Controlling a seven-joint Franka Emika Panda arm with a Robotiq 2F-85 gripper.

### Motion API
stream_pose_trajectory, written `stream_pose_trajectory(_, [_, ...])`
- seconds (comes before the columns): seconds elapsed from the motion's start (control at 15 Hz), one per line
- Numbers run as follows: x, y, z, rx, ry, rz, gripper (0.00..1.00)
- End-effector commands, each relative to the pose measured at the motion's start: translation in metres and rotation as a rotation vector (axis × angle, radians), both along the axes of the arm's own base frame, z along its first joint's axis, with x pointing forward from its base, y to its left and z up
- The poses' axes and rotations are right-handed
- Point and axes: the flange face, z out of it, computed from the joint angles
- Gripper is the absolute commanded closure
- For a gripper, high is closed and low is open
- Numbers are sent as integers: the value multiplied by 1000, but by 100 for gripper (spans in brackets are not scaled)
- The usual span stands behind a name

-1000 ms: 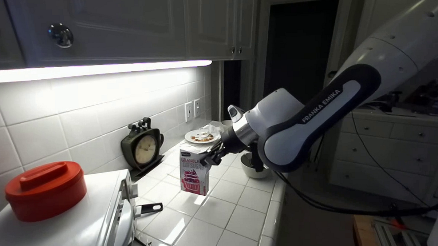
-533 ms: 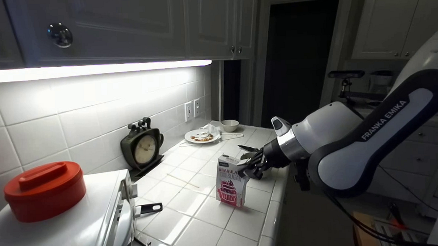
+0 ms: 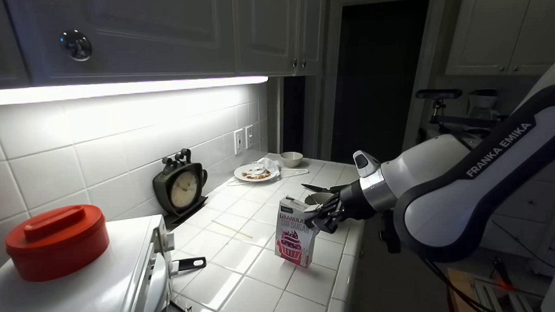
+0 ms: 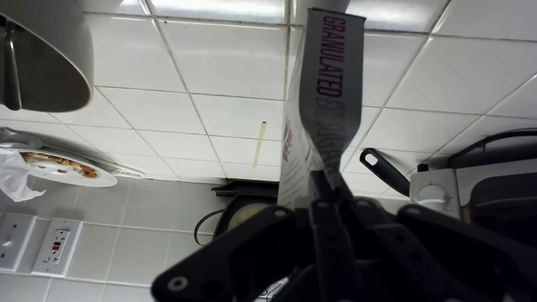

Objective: Move the white box forward

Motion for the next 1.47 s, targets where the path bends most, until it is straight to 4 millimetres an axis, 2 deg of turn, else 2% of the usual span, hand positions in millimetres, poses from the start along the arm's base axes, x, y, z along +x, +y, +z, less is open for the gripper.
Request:
stream_pose_trajectory(0.0, [-4,-6,4,-15,-13,-38,96])
stream_pose_trajectory(0.13, [0,-9,2,-2,3,-46,71])
stream_pose_trajectory(0.53, [14,-14,8,-7,1,-39,30])
stream_pose_trajectory(0.8, [15,-12,10,2,52,22,2])
stream_pose_trajectory(1.0, [13,-13,9,-26,122,121,0])
stream_pose_trajectory(1.13, [12,-18,17,-59,153,155,0])
stream_pose_trajectory(1.27, [14,-22,37,-92,196,177,0])
stream_pose_trajectory(1.4, [25,-21,61,-95,236,201,0])
